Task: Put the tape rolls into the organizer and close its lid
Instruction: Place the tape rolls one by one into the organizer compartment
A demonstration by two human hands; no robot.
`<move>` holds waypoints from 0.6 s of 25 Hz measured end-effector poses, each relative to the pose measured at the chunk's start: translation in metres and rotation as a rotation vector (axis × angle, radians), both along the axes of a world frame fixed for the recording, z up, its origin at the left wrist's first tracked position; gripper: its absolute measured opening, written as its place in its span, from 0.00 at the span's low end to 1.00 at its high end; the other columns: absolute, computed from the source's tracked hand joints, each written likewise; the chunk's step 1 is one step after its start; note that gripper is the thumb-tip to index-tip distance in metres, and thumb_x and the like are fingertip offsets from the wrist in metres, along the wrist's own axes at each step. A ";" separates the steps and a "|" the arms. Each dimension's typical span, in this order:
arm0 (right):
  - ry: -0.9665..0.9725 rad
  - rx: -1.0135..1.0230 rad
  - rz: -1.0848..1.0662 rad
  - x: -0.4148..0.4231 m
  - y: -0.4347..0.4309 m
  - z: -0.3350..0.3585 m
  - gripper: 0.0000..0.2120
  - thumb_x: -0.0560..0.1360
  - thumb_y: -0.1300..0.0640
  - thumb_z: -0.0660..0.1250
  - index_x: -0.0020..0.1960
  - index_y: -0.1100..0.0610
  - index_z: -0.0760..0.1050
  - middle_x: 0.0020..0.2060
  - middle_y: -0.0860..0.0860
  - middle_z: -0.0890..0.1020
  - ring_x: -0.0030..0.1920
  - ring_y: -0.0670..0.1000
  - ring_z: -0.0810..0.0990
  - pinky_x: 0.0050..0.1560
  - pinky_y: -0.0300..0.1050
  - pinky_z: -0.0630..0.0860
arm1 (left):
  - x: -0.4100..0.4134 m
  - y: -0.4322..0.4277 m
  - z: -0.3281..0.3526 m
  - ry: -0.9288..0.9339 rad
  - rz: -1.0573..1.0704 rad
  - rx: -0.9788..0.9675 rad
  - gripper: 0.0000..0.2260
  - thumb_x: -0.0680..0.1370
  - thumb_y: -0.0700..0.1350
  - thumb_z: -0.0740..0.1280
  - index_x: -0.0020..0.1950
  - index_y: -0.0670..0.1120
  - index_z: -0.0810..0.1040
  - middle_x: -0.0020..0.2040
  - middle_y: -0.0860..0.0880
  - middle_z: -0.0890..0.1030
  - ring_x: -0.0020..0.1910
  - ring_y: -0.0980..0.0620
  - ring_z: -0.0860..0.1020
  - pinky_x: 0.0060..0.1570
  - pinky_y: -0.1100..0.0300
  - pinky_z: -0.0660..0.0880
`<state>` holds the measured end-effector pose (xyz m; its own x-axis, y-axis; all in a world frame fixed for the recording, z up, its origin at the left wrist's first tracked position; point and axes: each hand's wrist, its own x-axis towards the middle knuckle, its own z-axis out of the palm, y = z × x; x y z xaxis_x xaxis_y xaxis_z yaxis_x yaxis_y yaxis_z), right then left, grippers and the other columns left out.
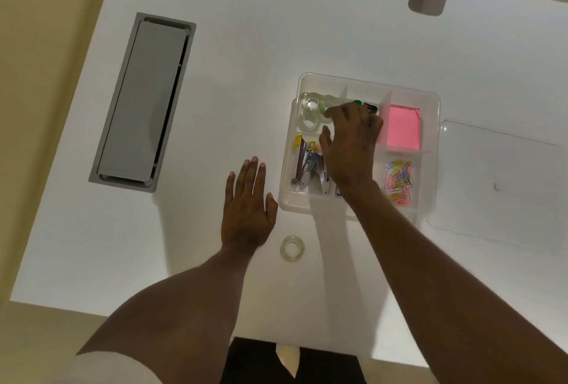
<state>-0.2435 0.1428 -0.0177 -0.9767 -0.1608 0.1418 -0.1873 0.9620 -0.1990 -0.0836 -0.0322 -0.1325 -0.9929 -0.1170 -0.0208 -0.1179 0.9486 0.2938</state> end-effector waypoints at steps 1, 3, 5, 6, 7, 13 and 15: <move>0.017 -0.056 -0.004 0.016 -0.002 0.001 0.10 0.75 0.57 0.67 0.56 0.53 0.77 0.53 0.52 0.79 0.57 0.55 0.76 0.61 0.55 0.70 | 0.000 0.000 0.000 0.001 -0.001 -0.004 0.30 0.85 0.53 0.53 0.87 0.47 0.54 0.87 0.48 0.55 0.88 0.50 0.52 0.86 0.46 0.51; 0.022 -0.151 0.029 0.055 -0.007 0.000 0.08 0.77 0.56 0.67 0.55 0.55 0.78 0.51 0.54 0.80 0.54 0.55 0.77 0.58 0.52 0.73 | 0.000 0.000 0.000 -0.005 0.003 -0.008 0.29 0.85 0.53 0.52 0.86 0.48 0.54 0.87 0.48 0.56 0.88 0.50 0.52 0.86 0.45 0.51; 0.006 -0.203 0.110 0.098 -0.013 -0.006 0.08 0.76 0.56 0.66 0.54 0.56 0.77 0.49 0.54 0.81 0.52 0.54 0.78 0.56 0.49 0.74 | 0.000 0.000 0.002 -0.016 0.004 -0.013 0.29 0.86 0.54 0.52 0.86 0.48 0.55 0.87 0.47 0.56 0.87 0.49 0.53 0.86 0.44 0.54; -0.016 -0.219 0.145 0.119 -0.014 -0.011 0.08 0.76 0.57 0.67 0.54 0.56 0.77 0.49 0.54 0.81 0.52 0.53 0.78 0.55 0.48 0.75 | 0.000 0.001 0.003 -0.019 0.003 -0.015 0.29 0.86 0.54 0.52 0.86 0.47 0.55 0.87 0.47 0.56 0.87 0.48 0.53 0.85 0.43 0.54; -0.046 -0.231 0.164 0.138 -0.015 -0.016 0.08 0.76 0.57 0.68 0.55 0.57 0.78 0.49 0.54 0.82 0.52 0.53 0.79 0.56 0.49 0.76 | 0.000 0.001 0.004 -0.022 0.002 -0.013 0.29 0.86 0.54 0.52 0.86 0.47 0.54 0.87 0.46 0.56 0.87 0.48 0.53 0.85 0.43 0.55; -0.261 -0.232 0.054 0.211 -0.008 -0.044 0.19 0.72 0.47 0.75 0.58 0.54 0.77 0.54 0.51 0.82 0.53 0.51 0.81 0.56 0.47 0.80 | 0.001 0.003 0.013 -0.037 0.010 0.012 0.29 0.86 0.55 0.51 0.86 0.47 0.56 0.87 0.46 0.55 0.88 0.47 0.53 0.85 0.42 0.55; -0.347 -0.221 0.010 0.227 -0.004 -0.050 0.25 0.71 0.41 0.74 0.62 0.52 0.75 0.59 0.50 0.80 0.56 0.51 0.79 0.59 0.44 0.76 | 0.001 0.003 0.013 -0.029 0.008 0.015 0.29 0.86 0.54 0.51 0.86 0.46 0.56 0.87 0.46 0.56 0.88 0.47 0.53 0.85 0.41 0.55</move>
<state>-0.0165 0.1392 -0.0677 -0.9713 -0.1729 -0.1635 -0.0817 0.8876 -0.4533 -0.0822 -0.0289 -0.1193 -0.9909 -0.1241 -0.0518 -0.1340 0.9432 0.3041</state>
